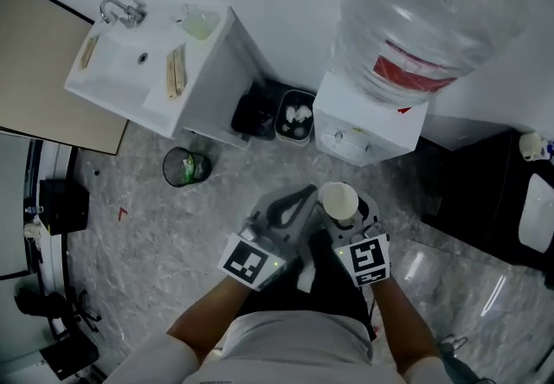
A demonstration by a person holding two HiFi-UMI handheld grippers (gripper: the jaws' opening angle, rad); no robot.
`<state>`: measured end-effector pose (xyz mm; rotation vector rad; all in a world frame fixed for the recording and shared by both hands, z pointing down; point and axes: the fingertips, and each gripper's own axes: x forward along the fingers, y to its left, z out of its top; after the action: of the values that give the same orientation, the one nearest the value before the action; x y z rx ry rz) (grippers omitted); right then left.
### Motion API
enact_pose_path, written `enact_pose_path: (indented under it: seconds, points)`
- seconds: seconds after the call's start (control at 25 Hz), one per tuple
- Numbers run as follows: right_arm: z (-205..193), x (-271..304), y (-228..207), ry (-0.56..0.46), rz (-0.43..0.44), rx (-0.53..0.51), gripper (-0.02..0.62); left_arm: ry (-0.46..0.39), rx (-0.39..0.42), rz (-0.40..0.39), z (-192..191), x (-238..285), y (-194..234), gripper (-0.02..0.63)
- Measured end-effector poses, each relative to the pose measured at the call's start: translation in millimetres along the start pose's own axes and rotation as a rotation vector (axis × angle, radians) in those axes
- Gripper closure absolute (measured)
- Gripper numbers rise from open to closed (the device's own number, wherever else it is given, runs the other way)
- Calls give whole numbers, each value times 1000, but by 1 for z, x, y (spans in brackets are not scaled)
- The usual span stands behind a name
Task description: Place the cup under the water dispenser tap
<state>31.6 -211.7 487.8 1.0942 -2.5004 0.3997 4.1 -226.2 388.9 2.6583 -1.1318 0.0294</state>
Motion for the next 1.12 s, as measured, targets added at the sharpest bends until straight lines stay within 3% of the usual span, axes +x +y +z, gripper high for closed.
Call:
enact_pose_path:
  seconds: [0.28, 0.68, 0.88, 1.12]
  points:
    - [-77, 81, -42, 50, -62, 31, 327, -12, -37, -42, -50, 42, 47, 603]
    - [-269, 211, -104, 184, -142, 55, 328, 18, -48, -70, -181, 67, 110, 603]
    - [-314, 256, -139, 215, -202, 51, 328, 55, -82, -68, -231, 69, 132, 603]
    - [-337, 278, -165, 237, -248, 22, 327, 76, -94, -74, -255, 71, 141, 603]
